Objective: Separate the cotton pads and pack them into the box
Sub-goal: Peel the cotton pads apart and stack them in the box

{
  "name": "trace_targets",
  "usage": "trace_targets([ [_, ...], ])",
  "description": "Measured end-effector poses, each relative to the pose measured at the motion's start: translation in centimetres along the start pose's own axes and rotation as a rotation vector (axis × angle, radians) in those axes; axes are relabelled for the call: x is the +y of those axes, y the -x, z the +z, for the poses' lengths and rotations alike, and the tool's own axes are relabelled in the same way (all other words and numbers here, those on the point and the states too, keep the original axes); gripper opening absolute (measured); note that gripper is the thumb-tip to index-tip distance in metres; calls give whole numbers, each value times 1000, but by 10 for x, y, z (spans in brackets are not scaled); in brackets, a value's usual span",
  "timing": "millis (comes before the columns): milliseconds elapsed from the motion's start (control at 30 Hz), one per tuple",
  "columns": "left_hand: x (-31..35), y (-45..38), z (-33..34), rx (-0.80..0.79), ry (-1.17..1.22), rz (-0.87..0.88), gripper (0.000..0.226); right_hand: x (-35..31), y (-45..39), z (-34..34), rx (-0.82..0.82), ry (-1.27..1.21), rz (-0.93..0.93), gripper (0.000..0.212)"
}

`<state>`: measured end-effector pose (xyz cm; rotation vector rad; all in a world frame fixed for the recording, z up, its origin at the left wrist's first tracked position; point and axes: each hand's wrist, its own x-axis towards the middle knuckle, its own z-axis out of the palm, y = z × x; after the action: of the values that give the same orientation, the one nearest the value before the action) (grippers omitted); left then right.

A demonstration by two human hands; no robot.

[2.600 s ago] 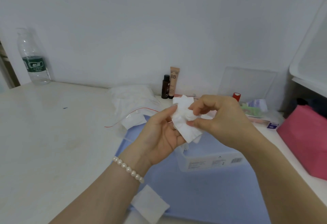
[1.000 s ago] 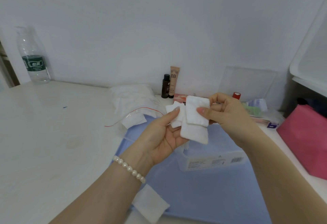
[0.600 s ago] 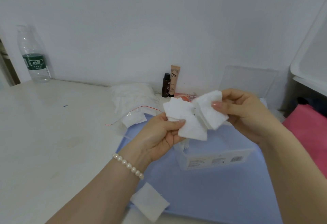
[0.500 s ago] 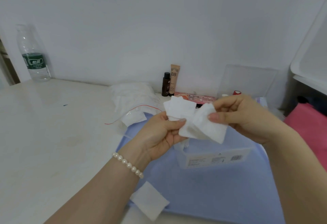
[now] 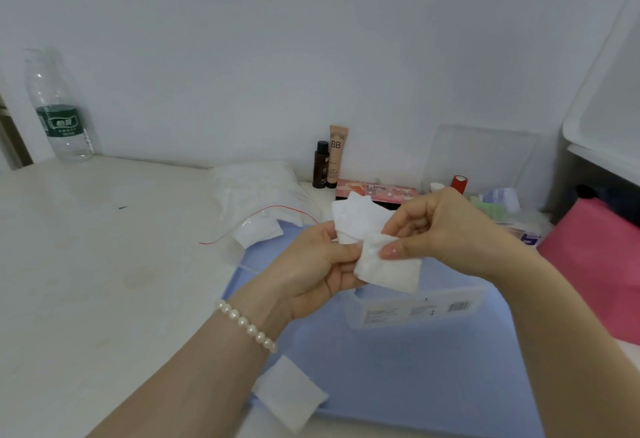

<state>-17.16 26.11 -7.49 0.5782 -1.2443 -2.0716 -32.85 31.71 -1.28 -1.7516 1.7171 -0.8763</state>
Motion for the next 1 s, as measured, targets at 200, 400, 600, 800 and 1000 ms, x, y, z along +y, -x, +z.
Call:
trace_targets([
  [200,4,1,1,-28,75,-38,25,2,-4,5,78,174,-53,25],
  [400,3,-2,-2,44,156,-62,31,0,-3,10,142,369,-128,18],
  [600,2,-3,-2,70,177,-9,29,-2,0,1,170,226,-151,24],
  [800,0,-4,-3,135,37,-2,20,-2,5,-16,185,-253,-78,14],
  [1000,1,0,2,36,-12,-15,25,8,-4,-3,109,-245,-33,16],
])
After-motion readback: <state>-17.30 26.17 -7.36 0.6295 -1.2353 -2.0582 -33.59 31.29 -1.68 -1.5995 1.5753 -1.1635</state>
